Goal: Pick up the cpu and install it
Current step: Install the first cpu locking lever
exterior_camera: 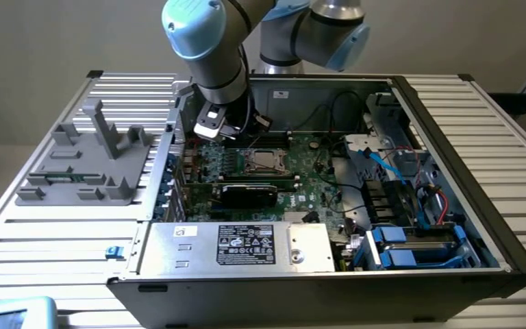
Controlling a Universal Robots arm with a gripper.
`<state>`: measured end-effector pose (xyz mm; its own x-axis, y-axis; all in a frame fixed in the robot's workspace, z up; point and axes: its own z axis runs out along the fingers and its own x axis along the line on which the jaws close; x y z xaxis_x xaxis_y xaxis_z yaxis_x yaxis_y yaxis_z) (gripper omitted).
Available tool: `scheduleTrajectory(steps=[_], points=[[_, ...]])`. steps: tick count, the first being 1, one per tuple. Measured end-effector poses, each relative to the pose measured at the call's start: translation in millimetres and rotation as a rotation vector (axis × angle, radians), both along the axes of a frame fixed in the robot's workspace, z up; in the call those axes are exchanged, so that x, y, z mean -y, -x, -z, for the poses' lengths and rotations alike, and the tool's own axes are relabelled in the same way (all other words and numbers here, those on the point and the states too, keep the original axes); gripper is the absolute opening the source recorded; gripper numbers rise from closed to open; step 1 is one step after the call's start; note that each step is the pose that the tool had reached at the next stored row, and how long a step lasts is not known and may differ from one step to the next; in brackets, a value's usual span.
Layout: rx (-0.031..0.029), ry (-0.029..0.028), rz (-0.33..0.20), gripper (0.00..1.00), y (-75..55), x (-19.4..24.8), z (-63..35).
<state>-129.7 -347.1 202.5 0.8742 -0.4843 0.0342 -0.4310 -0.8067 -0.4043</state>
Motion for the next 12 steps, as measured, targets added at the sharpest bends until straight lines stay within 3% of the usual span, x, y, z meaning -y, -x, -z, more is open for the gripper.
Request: scheduleTrajectory(steps=[2, 7, 12], points=[[0.0015, 0.0013, 0.000, 0.11, 0.0, -0.1, 0.0], [0.0005, 0.0108, 0.001, 0.11, 0.0, 0.1, 0.0], [0.0009, 0.0297, 0.001, 0.11, -0.9, 0.1, 0.0]])
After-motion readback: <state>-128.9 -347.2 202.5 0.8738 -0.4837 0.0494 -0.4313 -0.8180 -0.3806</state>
